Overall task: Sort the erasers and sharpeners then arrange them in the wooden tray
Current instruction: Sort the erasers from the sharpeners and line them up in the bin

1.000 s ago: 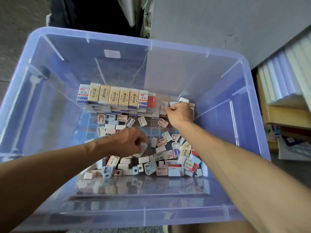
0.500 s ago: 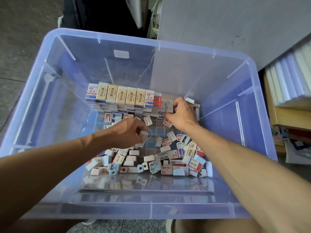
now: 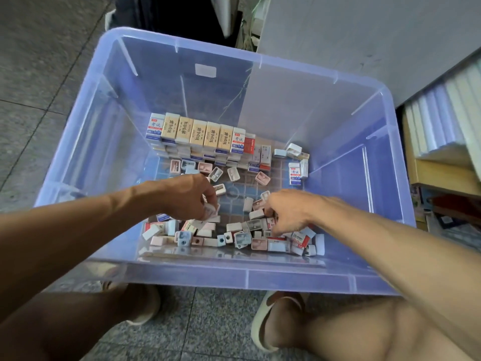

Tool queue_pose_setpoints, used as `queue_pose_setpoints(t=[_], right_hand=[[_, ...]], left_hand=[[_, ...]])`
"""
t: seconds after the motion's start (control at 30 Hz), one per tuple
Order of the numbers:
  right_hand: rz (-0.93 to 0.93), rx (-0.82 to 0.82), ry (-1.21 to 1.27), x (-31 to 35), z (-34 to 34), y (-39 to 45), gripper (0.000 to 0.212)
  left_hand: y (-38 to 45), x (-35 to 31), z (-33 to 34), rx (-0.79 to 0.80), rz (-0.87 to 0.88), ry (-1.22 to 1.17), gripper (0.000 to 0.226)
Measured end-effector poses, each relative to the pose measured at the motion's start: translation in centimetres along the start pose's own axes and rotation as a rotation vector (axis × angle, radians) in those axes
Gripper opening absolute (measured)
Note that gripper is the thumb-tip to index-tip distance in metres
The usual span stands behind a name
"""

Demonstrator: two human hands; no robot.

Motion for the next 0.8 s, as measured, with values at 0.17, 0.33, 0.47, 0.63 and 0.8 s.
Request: queue_pose_setpoints(t=[0.17, 0.33, 0.47, 0.63, 0.8], right_hand=[[0.003, 0.113, -0.092, 0.4, 1.1, 0.7, 0.041], [0.004, 0.149, -0.097, 0.1, 1.0, 0.8, 0.032], [-0.014, 0.175, -0.043, 0.3, 1.0, 0.9, 0.032], [-0.005, 0.232, -0.078, 0.7, 0.9, 0.9, 0.039], [-0.037, 0.080, 0.112, 0.8, 0.2, 0.9, 0.014]], left_hand=[[-0.4, 0.4, -0.3, -0.016, -0.028, -0.001, 0.024], [-0.3, 0.7, -0.7, -0.054, -0.092, 0.116, 0.020], [0.3, 1.2, -1.0, -0.094, -0.133, 0.110, 0.015], [0.9, 2.0, -0.7, -0.035, -0.194, 0.091, 0.018], [0.8, 2.2, 0.7, -0.013, -0.128, 0.024, 0.020]])
Point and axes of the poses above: each hand's wrist, its own y-axis towards the middle knuckle, its own z-axis out of the palm, x = y × z, the point moved 1 cm from there along y, towards the middle knuckle, and after that the axes turned 7 degrees about -z, right-handed, at the moved point
